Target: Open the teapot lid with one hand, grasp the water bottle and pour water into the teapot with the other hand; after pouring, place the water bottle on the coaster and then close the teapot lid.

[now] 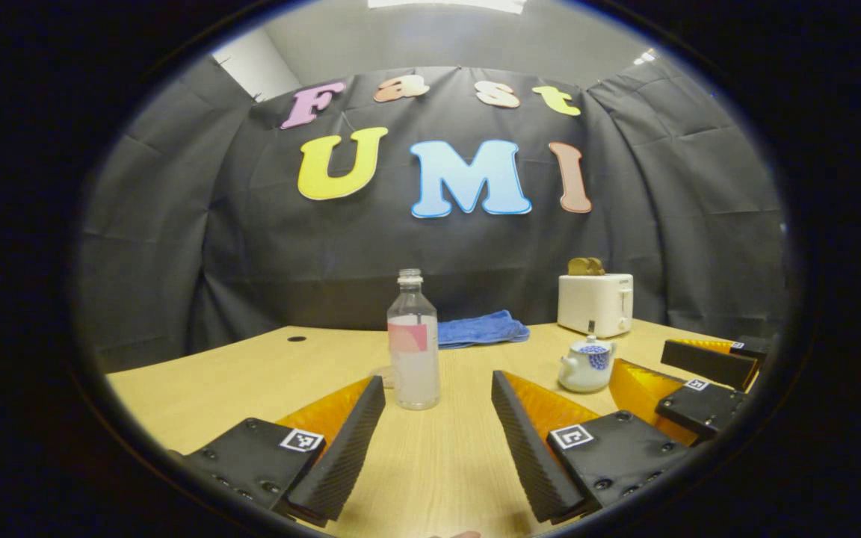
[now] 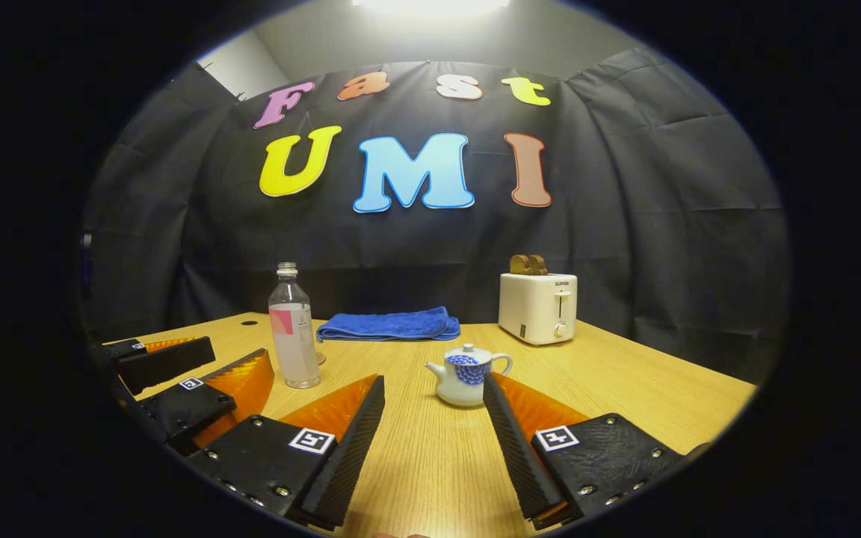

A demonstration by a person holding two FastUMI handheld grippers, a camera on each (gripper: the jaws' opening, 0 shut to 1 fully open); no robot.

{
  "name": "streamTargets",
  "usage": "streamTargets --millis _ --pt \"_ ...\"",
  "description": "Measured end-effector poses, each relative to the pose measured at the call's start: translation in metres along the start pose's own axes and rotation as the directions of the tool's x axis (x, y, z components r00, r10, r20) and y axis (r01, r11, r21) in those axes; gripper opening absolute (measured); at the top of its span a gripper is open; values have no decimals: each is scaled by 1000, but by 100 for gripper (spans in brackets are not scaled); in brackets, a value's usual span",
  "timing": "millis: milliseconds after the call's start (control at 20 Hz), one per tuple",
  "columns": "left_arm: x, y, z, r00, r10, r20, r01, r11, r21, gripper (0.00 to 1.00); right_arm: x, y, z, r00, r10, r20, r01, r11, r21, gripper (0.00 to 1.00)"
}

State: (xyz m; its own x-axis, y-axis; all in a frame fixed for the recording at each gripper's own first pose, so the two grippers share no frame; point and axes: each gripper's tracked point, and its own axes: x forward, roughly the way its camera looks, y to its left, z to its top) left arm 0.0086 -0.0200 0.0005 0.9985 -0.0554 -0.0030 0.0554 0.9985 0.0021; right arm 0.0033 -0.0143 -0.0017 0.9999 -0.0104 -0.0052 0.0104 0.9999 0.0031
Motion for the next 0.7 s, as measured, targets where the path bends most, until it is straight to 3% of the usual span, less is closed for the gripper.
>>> streamTargets --millis 150,550,700 --pt "-1 0 2 1000 -2 8 2 1000 -4 100 0 -9 1 998 -64 3 64 998 2 82" --pt "20 -1 -1 1000 -4 -6 4 1000 -3 100 21 -19 1 998 -65 0 65 998 -12 82" --pt "38 7 18 1000 -3 12 3 999 -32 100 40 -26 13 998 -67 4 67 997 -32 82"
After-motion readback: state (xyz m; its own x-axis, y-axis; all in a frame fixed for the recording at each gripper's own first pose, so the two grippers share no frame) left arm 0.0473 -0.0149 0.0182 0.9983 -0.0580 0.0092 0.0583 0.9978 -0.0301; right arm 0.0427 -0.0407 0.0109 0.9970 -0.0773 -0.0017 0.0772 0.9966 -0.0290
